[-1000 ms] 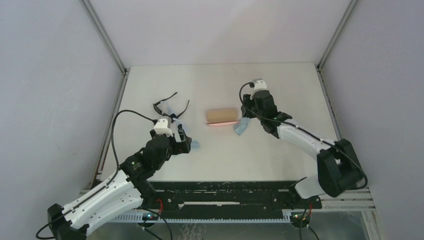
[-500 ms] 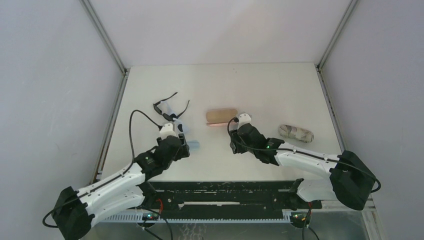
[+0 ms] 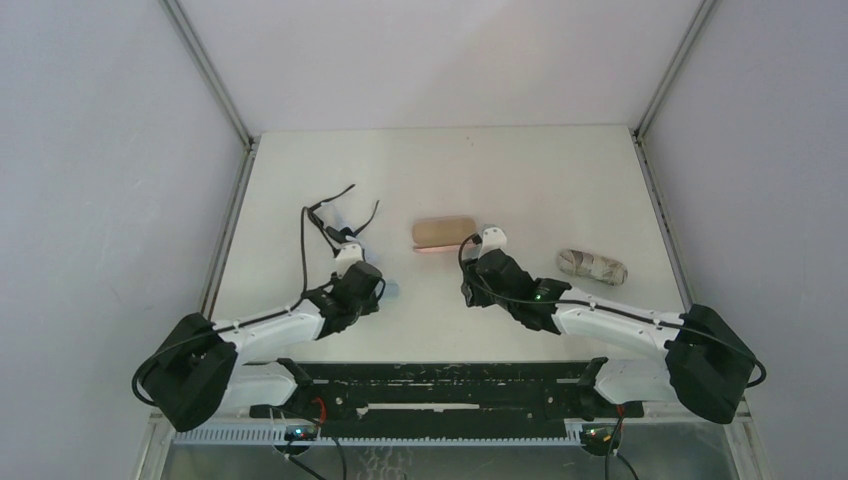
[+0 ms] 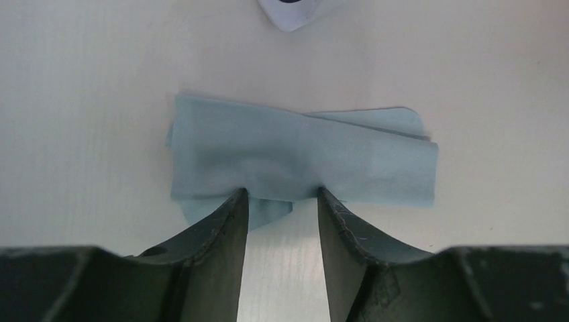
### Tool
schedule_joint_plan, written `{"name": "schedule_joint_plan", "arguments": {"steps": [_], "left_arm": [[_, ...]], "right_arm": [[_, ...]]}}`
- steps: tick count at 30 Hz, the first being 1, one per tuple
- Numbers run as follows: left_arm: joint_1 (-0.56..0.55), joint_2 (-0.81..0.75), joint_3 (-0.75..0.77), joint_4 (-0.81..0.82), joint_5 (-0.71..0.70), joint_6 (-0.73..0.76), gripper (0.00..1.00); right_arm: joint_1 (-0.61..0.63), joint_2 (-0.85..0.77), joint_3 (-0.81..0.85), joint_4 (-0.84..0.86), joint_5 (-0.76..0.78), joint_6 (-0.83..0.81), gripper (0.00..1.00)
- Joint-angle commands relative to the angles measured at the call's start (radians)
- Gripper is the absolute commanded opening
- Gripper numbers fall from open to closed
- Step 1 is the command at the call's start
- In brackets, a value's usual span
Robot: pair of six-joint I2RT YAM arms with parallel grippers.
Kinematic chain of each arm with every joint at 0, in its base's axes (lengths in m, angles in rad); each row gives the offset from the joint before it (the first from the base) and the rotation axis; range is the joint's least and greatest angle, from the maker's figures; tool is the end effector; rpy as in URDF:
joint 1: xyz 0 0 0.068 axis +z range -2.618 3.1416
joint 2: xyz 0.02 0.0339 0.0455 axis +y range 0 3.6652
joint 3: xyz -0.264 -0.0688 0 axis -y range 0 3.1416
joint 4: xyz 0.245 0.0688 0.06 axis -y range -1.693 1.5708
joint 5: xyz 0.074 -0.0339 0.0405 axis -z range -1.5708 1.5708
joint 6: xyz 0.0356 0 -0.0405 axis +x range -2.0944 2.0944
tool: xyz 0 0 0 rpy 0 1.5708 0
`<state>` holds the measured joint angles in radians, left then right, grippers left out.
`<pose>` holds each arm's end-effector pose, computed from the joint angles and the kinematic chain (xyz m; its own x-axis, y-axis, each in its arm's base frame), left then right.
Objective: Organize the sunglasses
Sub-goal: Adjust the glasses cleaning cloth at the center of the board.
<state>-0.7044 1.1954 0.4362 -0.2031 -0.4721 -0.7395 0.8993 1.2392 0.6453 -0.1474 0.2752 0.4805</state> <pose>0.1649 -0.1189 0.1473 -0.7171 -0.1782 -0.6738 -0.1416 0.9838 -0.1096 0.1634 0.1901 0.2026 -0.6632 -0.1195 -0.7389 -0.3634 0.9144 0.1782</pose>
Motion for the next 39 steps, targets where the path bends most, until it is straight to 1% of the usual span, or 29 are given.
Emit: {"name": "schedule_joint_plan", "arguments": {"steps": [1,3,5,12,15,17,19,26,32,36,39], "left_arm": [[0.006,0.051,0.065,0.076,0.011,0.018,0.45],[0.006,0.073,0.065,0.084,0.013,0.017,0.42],[0.006,0.092,0.068,0.089,0.013,0.018,0.38],[0.006,0.108,0.064,0.095,0.037,0.030,0.14],[0.004,0.083,0.050,0.094,0.061,0.049,0.01],[-0.004,0.053,0.038,0.097,0.084,0.062,0.00],[-0.025,0.013,0.030,0.102,0.118,0.108,0.00],[-0.181,-0.106,0.065,0.108,0.224,0.205,0.00],[-0.291,-0.120,0.129,0.089,0.292,0.245,0.00],[-0.322,-0.118,0.162,0.067,0.352,0.250,0.00],[-0.336,-0.129,0.172,0.028,0.367,0.231,0.00]], "right_arm": [[0.008,-0.041,-0.017,0.015,0.029,0.019,0.45],[0.009,-0.045,-0.019,0.010,0.034,0.019,0.45],[0.009,-0.046,-0.021,0.007,0.038,0.018,0.45],[0.010,-0.066,-0.021,-0.013,0.056,0.015,0.46],[0.010,-0.095,-0.028,-0.027,0.073,0.018,0.46],[0.010,-0.123,-0.040,-0.032,0.081,0.022,0.46],[0.010,-0.150,-0.053,-0.038,0.088,0.029,0.46],[0.009,-0.225,-0.112,-0.050,0.106,0.061,0.46],[0.009,-0.304,-0.148,-0.091,0.116,0.091,0.46],[0.010,-0.388,-0.177,-0.125,0.109,0.098,0.47],[0.010,-0.473,-0.210,-0.126,0.058,0.078,0.49]]}}
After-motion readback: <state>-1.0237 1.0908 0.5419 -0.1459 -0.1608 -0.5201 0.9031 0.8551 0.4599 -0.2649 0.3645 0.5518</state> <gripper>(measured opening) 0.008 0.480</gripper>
